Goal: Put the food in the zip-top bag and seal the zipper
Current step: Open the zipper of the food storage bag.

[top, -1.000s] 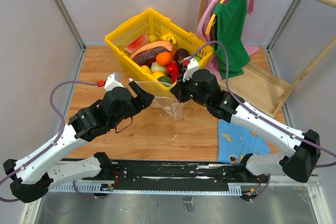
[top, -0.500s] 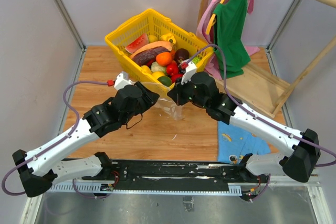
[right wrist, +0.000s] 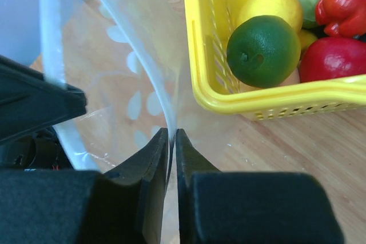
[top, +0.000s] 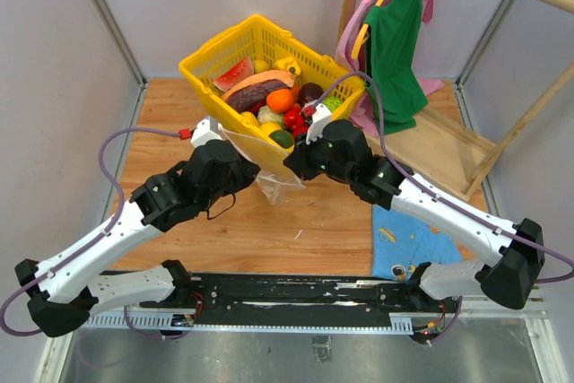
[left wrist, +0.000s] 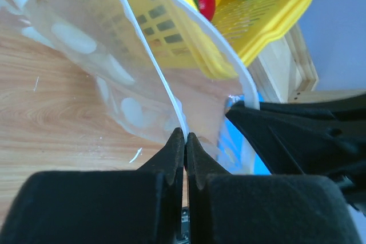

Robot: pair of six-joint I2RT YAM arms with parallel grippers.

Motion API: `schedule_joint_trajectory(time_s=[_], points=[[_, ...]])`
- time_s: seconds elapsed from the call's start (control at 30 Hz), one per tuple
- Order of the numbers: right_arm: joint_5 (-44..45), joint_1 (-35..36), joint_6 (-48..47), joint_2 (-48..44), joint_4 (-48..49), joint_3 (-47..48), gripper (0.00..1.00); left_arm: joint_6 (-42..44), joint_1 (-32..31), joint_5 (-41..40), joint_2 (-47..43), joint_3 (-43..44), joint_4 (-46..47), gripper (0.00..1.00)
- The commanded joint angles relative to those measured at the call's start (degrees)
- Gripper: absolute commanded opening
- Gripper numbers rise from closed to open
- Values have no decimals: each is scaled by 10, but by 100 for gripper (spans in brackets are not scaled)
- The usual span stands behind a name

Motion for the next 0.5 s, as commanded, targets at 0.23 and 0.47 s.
schedule_joint_trajectory(time_s=[0.23, 0.47], points=[[-18, 7, -32, 65, -45, 98, 28, 176, 3, 114, 52, 139, -161, 0], [-16, 7, -39, 112, -79, 154, 13, 214, 3, 166, 60, 150, -182, 0]])
